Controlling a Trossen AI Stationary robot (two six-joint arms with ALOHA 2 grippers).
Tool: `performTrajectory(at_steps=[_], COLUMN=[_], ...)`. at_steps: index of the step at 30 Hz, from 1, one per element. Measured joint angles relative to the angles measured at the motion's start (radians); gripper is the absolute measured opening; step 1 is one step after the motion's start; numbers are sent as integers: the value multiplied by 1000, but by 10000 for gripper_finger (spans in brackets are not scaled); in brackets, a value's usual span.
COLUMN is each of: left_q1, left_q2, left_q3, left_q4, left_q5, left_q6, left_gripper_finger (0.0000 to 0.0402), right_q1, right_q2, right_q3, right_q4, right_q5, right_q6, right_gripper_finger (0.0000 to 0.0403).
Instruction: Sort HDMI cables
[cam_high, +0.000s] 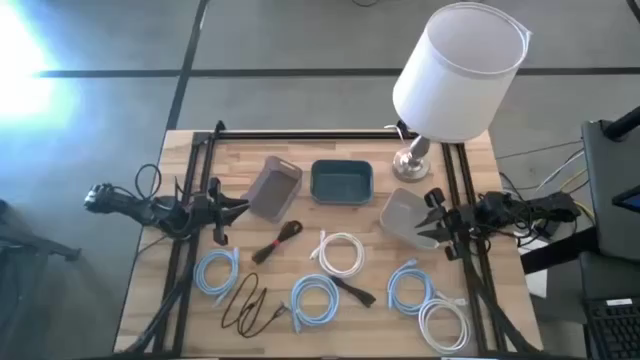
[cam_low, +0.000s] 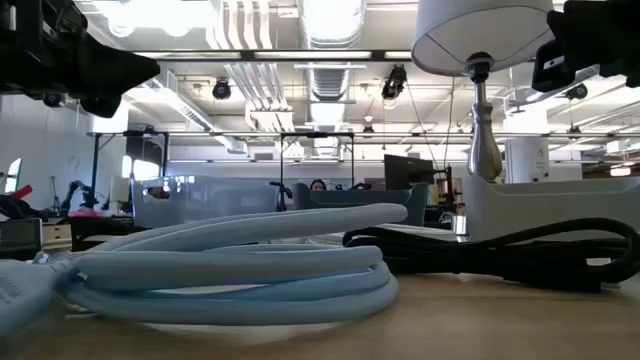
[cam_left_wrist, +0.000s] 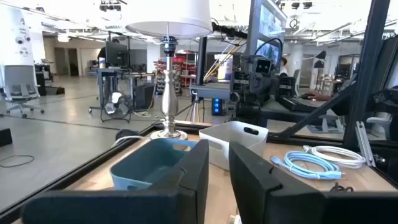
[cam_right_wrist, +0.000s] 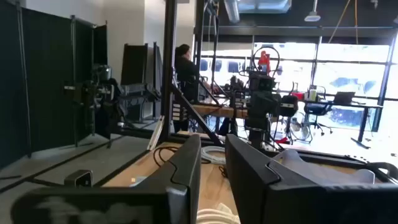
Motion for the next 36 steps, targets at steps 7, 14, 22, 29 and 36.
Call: performTrajectory(at_steps=[7,14,22,29,36], left_q1=[0,0,0,0,0], left_q2=[0,0,0,0,0], left_q3=[0,0,0,0,0], left_q4=[0,0,0,0,0], left_q5=[0,0,0,0,0], left_q6=[0,0,0,0,0], left_gripper_finger=[67,67,67,67,67], right_q1=[0,0,0,0,0], right_q2=[0,0,0,0,0], right_q3=[0,0,0,0,0], right_q4=[0,0,0,0,0], right_q5=[0,0,0,0,0], right_q6=[0,1,0,1,0], right_gripper_finger=[82,86,70,73,84])
